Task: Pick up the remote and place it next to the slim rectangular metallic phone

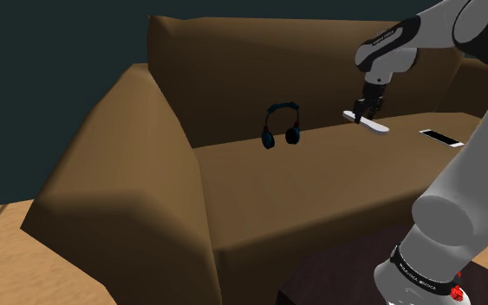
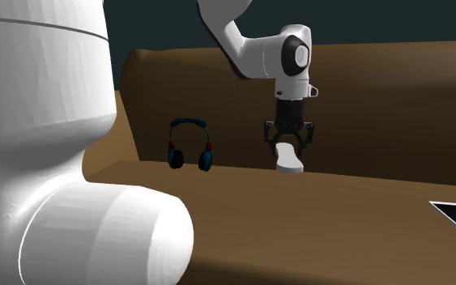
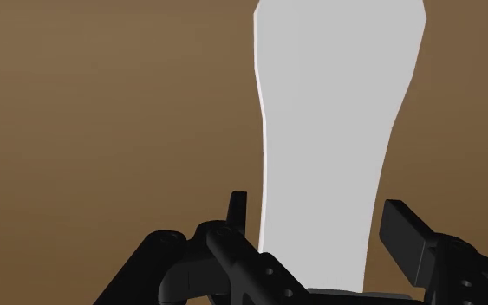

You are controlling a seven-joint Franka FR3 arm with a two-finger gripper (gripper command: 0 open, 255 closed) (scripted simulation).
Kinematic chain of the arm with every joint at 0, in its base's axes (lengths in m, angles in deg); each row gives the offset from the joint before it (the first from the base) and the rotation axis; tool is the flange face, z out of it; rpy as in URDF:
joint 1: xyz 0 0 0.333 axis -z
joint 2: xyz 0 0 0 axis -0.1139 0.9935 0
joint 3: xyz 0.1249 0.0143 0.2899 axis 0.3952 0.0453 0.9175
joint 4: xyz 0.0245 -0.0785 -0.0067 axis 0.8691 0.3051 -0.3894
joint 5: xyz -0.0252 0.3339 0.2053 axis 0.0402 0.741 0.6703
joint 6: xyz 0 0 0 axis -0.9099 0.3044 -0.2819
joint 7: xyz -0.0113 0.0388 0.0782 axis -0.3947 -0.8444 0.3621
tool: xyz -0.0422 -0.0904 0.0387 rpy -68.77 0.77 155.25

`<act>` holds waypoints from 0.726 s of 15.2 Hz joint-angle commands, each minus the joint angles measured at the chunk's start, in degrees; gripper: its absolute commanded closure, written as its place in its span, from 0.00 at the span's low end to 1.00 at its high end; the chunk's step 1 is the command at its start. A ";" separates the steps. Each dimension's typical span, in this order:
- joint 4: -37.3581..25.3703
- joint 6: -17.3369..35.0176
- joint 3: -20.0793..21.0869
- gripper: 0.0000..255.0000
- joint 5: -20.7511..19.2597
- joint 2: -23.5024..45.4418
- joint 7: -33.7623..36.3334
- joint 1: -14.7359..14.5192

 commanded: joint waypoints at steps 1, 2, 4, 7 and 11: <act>-3.17 -0.60 -1.33 1.00 1.71 2.98 -3.74 1.60; -4.68 -1.06 -1.88 1.00 2.46 4.25 -5.40 2.45; -7.93 -2.10 -2.81 1.00 4.09 6.94 -8.69 4.30; -13.42 -4.00 -3.87 1.00 6.77 11.39 -13.49 7.49; -22.05 -7.25 -4.50 1.00 10.52 17.98 -19.33 12.64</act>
